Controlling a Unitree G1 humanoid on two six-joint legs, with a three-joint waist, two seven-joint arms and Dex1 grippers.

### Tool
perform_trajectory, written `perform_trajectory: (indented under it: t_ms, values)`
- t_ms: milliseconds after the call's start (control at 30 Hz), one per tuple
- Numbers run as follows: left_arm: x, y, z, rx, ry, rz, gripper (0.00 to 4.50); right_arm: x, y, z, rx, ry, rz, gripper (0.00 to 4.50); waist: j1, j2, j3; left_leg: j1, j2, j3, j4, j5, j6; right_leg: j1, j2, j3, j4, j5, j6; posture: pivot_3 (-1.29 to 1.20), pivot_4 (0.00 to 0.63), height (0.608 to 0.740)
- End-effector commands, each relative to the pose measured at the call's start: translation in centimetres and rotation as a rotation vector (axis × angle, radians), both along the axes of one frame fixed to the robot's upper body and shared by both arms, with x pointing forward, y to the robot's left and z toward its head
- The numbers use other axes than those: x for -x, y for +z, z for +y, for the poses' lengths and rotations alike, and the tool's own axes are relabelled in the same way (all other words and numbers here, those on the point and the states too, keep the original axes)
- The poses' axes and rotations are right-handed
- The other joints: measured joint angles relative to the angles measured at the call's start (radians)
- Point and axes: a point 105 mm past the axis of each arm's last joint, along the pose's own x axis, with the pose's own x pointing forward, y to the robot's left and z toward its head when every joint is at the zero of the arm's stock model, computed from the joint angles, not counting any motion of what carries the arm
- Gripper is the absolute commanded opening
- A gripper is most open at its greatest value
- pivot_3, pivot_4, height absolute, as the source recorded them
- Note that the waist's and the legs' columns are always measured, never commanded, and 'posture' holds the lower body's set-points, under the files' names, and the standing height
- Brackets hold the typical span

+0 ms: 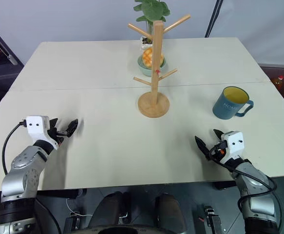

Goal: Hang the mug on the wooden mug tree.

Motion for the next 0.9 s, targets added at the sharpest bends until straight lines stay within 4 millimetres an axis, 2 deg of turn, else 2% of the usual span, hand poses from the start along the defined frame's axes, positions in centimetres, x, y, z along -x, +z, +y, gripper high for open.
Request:
perform_trajectory:
  t_ms: [33,367,600,700,733,800,900]
  values:
    - [-0.3,1.1,-0.4,-0.029,-0.016,-0.04,4.5,-0.1,1.3,0.0,0.005,-0.006,-0.055,4.43,0.0,0.0,0.0,0.0,0.0,0.0,0.0,0.0,0.0,0.0,0.0,0.0,0.0,0.0,0.0,0.0,0.15,0.74]
    - [-0.1,1.4,-1.6,0.011,-0.08,-0.049,4.5,-0.3,1.9,-0.3,0.011,-0.032,-0.072,4.43,0.0,0.0,0.0,0.0,0.0,0.0,0.0,0.0,0.0,0.0,0.0,0.0,0.0,0.0,0.0,0.0,0.15,0.74]
    - [1.1,3.2,-8.0,0.004,-0.44,-0.109,4.5,-0.2,1.9,-1.6,0.022,-0.106,-0.081,4.43,0.001,0.0,0.0,0.0,0.0,0.0,0.0,0.0,0.0,0.0,0.0,0.0,0.0,0.0,0.0,0.0,0.15,0.74]
    - [2.6,3.7,-11.8,-0.02,-0.668,-0.117,4.5,0.1,2.2,-2.8,0.01,-0.165,-0.101,4.43,0.0,0.0,0.0,0.0,0.0,0.0,0.0,0.0,0.0,0.0,0.0,0.0,0.0,0.0,0.0,0.0,0.15,0.74]
    - [3.6,3.7,-13.5,-0.048,-0.79,-0.117,4.5,0.4,2.4,-3.6,0.012,-0.208,-0.117,4.43,0.001,0.0,0.0,0.0,0.0,0.0,0.0,0.0,0.0,0.0,0.0,0.0,0.0,0.0,0.0,0.0,0.15,0.74]
    - [5.1,3.7,-15.4,-0.088,-0.945,-0.116,4.5,0.7,2.8,-5.2,0.015,-0.29,-0.147,4.43,0.0,0.001,-0.001,0.0,0.0,0.0,0.0,0.0,0.0,0.0,0.0,0.0,0.0,0.0,0.0,0.0,0.15,0.74]
    - [6.0,4.2,-17.1,-0.09,-1.068,-0.127,4.5,1.0,3.1,-8.6,0.052,-0.463,-0.169,4.43,0.0,0.001,-0.001,0.0,0.0,0.0,0.0,0.0,0.0,0.0,0.0,0.0,0.0,0.0,0.0,0.0,0.15,0.74]
